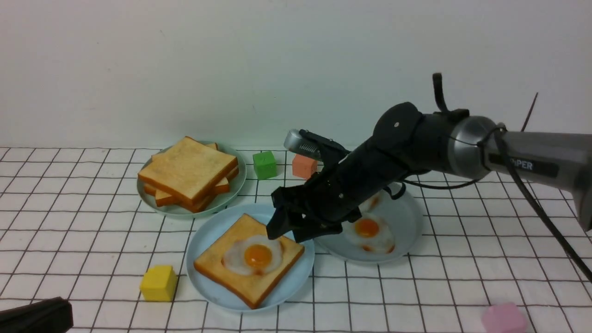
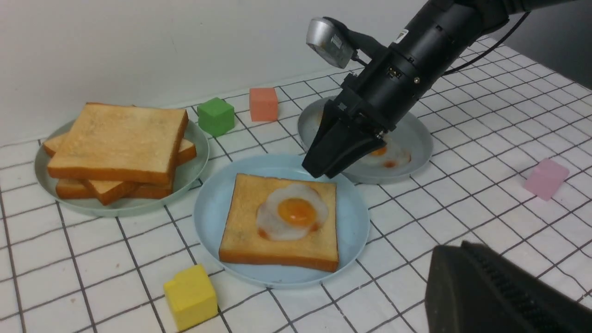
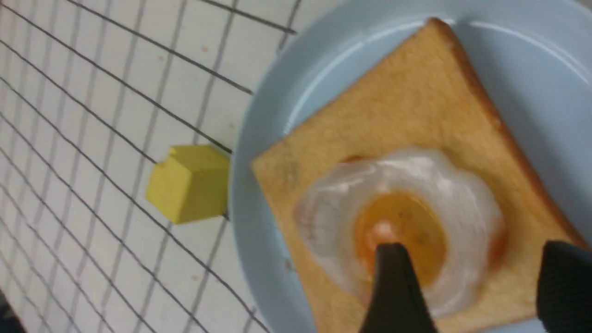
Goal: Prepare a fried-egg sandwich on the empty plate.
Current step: Use the left arm to grab a slice of bread
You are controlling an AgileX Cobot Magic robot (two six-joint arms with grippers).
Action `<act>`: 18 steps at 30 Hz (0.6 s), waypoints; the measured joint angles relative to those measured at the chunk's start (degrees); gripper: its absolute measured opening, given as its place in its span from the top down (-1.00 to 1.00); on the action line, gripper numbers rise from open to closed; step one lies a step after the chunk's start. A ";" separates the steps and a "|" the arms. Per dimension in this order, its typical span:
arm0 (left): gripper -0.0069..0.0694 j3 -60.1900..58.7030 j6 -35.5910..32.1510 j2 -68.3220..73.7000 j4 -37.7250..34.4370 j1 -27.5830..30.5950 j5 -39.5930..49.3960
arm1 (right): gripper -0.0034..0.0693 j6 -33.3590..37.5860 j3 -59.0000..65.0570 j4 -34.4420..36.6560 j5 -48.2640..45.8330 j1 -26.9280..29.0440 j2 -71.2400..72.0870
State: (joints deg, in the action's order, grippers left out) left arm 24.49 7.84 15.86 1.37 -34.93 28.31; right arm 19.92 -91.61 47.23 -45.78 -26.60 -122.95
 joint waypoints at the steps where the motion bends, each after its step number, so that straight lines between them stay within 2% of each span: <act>1: 0.79 0.00 0.96 0.30 -0.05 0.00 1.10 | -0.43 -1.93 0.00 -4.27 -1.83 0.34 1.52; 2: 0.79 0.00 0.96 0.30 -0.05 0.00 1.10 | -0.44 -2.17 0.00 -5.47 -2.03 0.43 1.77; 4: 0.79 0.00 4.42 2.46 -0.05 0.00 2.17 | -0.39 -5.41 0.00 -12.84 -4.77 0.91 6.02; 7: 0.79 0.00 10.09 7.34 -0.05 0.00 2.86 | -0.17 -9.77 0.07 -23.17 -8.63 1.30 12.77; 8: 0.79 0.27 12.95 11.11 -0.05 0.00 3.97 | 0.00 -11.83 0.36 -27.18 -10.05 1.29 16.94; 9: 0.79 0.34 13.27 11.70 -0.05 0.00 4.19 | 0.00 -12.17 0.46 -27.78 -10.19 1.35 16.94; 10: 0.79 1.44 15.16 16.73 -0.05 0.00 5.74 | 0.28 -14.75 1.63 -32.24 -11.00 1.35 23.09; 12: 0.79 3.79 15.54 23.32 0.01 0.00 7.02 | 0.54 -16.49 3.94 -34.67 -11.32 1.35 29.13; 15: 0.79 8.58 14.27 32.94 0.19 0.00 7.31 | 0.78 -17.14 9.11 -35.11 -11.67 1.35 36.95; 18: 0.85 15.57 12.94 41.35 1.68 0.13 7.56 | 0.88 -17.74 15.91 -35.03 -11.61 1.35 45.18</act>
State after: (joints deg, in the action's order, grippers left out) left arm 40.06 20.78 57.21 3.05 -34.79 35.86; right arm 2.19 -75.71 12.20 -57.39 -25.25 -77.78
